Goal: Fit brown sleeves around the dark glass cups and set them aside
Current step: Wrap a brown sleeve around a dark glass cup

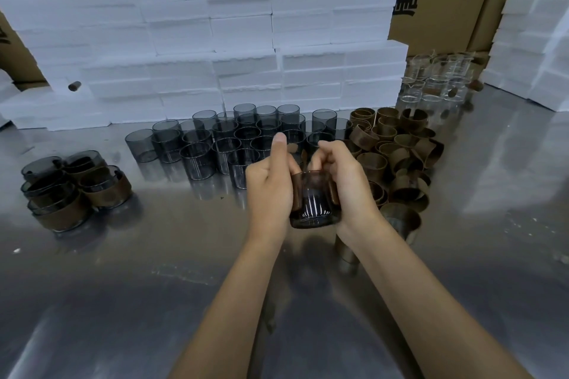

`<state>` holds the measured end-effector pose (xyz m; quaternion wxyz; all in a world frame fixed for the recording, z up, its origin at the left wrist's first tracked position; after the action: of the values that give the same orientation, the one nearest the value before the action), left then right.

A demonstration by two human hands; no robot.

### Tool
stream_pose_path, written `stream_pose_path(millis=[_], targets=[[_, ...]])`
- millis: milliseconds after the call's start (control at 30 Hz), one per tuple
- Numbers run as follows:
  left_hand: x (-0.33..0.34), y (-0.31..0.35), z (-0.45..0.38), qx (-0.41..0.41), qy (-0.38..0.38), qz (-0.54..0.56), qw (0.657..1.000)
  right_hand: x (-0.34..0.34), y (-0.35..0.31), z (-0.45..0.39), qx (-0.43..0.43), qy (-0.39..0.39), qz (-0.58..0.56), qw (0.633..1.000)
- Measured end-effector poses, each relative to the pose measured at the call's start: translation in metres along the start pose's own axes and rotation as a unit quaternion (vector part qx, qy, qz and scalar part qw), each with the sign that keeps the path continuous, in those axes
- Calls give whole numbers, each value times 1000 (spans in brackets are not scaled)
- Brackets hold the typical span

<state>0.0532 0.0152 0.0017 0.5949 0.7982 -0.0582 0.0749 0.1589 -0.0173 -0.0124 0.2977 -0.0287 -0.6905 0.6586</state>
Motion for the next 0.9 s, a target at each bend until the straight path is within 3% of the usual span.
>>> stream_pose_path(millis=[167, 500, 733, 900], targets=[[-8, 13, 3, 117, 42, -5, 992, 9, 13, 8, 152, -91, -21, 984], [-10, 9, -3, 103, 43, 19, 994, -2, 4, -2, 96, -45, -80, 991], [2, 11, 7, 133, -61, -44, 988, -25, -11, -13, 57, 12, -124, 991], [17, 8, 22, 228, -157, -202, 940, -33, -7, -16, 76, 83, -107, 988]])
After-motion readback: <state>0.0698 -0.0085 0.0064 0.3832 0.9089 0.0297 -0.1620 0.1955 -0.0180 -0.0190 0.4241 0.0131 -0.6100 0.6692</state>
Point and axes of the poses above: each hand's wrist, its own z-axis away from the middle knuckle, its own x-axis out of the palm, y = z × x, the point moved 5 cm from there along -z, towards the middle knuckle, and after that the axes turned 7 degrees about y, right-handed, at the moved point
